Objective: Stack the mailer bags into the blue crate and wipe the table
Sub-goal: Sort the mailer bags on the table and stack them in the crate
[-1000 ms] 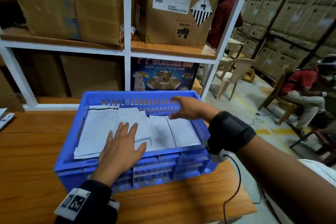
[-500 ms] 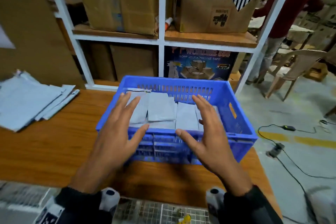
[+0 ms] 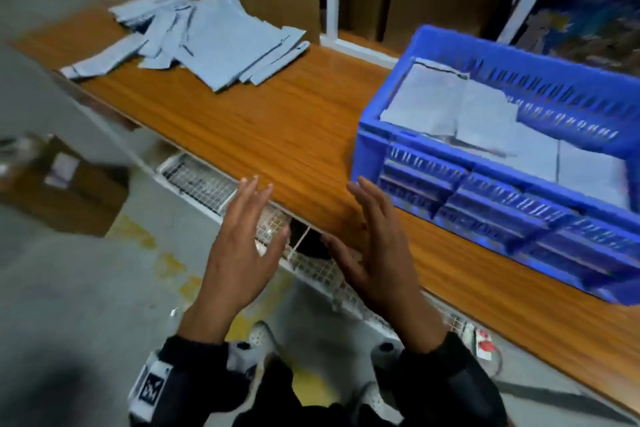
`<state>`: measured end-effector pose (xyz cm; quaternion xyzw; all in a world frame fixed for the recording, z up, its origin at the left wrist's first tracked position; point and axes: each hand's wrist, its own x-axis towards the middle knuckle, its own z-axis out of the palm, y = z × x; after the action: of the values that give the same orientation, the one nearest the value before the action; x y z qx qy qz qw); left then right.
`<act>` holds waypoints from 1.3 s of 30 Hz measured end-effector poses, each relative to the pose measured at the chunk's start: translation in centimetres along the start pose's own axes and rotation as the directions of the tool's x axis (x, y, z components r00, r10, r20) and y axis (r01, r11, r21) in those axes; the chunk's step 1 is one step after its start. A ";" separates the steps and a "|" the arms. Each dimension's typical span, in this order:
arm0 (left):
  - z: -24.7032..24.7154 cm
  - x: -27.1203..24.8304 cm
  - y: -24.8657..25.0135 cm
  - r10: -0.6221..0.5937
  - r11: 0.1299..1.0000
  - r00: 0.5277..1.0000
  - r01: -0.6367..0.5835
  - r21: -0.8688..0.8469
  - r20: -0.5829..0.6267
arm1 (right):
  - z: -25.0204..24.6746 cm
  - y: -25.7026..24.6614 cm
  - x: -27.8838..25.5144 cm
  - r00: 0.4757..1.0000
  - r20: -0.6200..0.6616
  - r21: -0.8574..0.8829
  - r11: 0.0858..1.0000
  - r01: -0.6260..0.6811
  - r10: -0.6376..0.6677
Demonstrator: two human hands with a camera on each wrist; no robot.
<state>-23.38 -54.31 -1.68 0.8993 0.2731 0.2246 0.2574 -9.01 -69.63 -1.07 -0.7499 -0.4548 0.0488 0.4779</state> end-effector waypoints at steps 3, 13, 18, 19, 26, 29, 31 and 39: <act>-1.4 -0.1 -5.1 -0.090 0.996 0.996 0.091 -0.004 0.006 | 4.8 -0.3 2.2 0.995 0.099 -0.067 0.998 -0.011 0.017; -8.6 5.6 -20.7 -0.148 0.989 0.989 0.147 0.027 0.004 | 19.0 -2.7 13.4 0.982 0.171 -0.111 0.992 -0.058 0.076; -11.1 11.6 -25.6 -0.079 0.996 0.997 0.078 0.051 0.010 | 22.4 -3.1 19.2 0.981 0.168 -0.138 0.988 -0.075 0.098; -11.5 13.2 -26.3 -0.078 0.996 0.997 0.077 0.054 0.017 | 23.0 -2.9 20.4 0.982 0.163 -0.136 0.988 -0.075 0.097; -12.3 25.5 -30.2 -0.016 0.994 0.998 0.008 0.112 0.064 | 26.6 0.0 30.2 0.988 0.086 -0.099 0.988 -0.120 0.129; -12.7 30.8 -31.7 -0.002 0.993 0.995 -0.010 0.120 0.097 | 27.5 1.3 34.6 0.988 0.032 -0.053 0.987 -0.151 0.152; -12.8 34.4 -32.8 0.030 0.991 0.993 -0.045 0.129 0.112 | 27.9 2.3 37.3 0.986 -0.021 -0.022 0.985 -0.168 0.168; -12.1 47.2 -35.4 0.028 0.997 0.988 -0.016 -0.081 0.153 | 29.0 5.8 45.9 0.890 -0.105 -0.040 0.892 -0.450 0.444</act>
<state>-7.89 3.91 -0.67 0.9059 0.2333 0.1680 0.3110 6.62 -17.37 -4.50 -0.8506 -0.2487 0.1080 0.4505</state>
